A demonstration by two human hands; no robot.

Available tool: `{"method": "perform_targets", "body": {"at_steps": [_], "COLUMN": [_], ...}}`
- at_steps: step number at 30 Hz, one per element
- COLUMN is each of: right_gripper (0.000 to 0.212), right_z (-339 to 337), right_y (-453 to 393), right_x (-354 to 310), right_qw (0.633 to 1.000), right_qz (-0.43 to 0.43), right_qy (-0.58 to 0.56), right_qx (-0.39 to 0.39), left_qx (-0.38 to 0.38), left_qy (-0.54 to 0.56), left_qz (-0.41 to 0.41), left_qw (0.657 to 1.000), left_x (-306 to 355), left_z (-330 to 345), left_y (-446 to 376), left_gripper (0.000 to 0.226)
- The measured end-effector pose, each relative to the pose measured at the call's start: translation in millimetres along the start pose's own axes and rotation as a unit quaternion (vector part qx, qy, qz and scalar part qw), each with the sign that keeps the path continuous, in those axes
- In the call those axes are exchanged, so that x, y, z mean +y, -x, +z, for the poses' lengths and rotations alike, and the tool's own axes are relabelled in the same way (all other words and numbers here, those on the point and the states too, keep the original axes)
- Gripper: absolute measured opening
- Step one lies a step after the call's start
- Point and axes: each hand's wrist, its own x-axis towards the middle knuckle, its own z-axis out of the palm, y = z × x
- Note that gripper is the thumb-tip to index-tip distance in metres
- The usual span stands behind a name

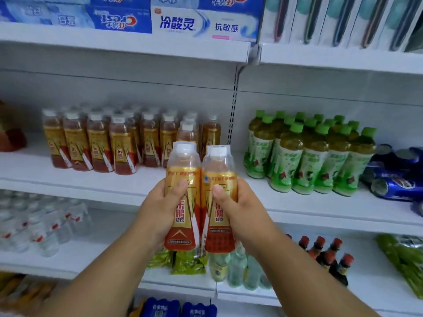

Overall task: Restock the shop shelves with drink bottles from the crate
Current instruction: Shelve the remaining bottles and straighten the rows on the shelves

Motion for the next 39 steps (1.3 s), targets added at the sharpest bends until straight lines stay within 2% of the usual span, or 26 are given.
{"method": "perform_targets", "body": {"at_steps": [3,4,7,8,10,12,16,19,21,24,27,33,39], "right_gripper": [0.039,0.040,0.040,0.041,0.041,0.039,0.041,0.040,0.034,0.031,0.026,0.046,0.048], "right_z": [-34,-43,-53,-54,-53,-51,-44,-40,-40,-40,-40,-40,-38], "right_y": [-37,-48,-72,-78,-89,-103,-136,-159,-173,-192,-207,-212,-208], "right_x": [5,7,19,24,32,37,47,54,58,60,61,65,83], "right_qw": [0.997,0.995,0.990,0.988,0.987,0.988,0.993,0.996,0.998,0.994,0.987,0.976,0.962], "right_qz": [-0.002,-0.014,-0.040,-0.044,-0.055,-0.055,-0.050,-0.044,-0.038,-0.035,-0.024,-0.027,-0.046], "right_qy": [0.007,0.022,0.018,0.010,0.004,0.005,0.005,0.012,0.035,0.098,0.159,0.218,0.267], "right_qx": [-0.079,-0.099,-0.135,-0.145,-0.151,-0.142,-0.103,-0.071,-0.046,-0.022,-0.010,-0.001,0.024], "left_qx": [0.042,0.053,0.061,0.066,0.080,0.102,0.136,0.139,0.128,0.099,0.075,0.063,0.065], "left_qy": [-0.010,-0.020,-0.035,-0.037,-0.040,-0.054,-0.103,-0.183,-0.221,-0.234,-0.201,-0.216,-0.288], "left_qz": [0.011,0.016,0.024,0.025,0.031,0.040,0.052,0.067,0.082,0.106,0.105,0.141,0.170], "left_qw": [0.999,0.998,0.997,0.997,0.995,0.993,0.984,0.971,0.963,0.961,0.971,0.964,0.940], "left_x": [-6,-9,-17,-19,-22,-24,-33,-40,-43,-48,-50,-59,-62], "left_z": [19,22,21,21,21,21,18,18,19,21,23,16,10], "left_y": [-21,-27,-40,-45,-51,-59,-77,-90,-100,-114,-125,-139,-136], "left_gripper": [0.086,0.088,0.057,0.053,0.062,0.065,0.057,0.054,0.047,0.064,0.064,0.065,0.068]}}
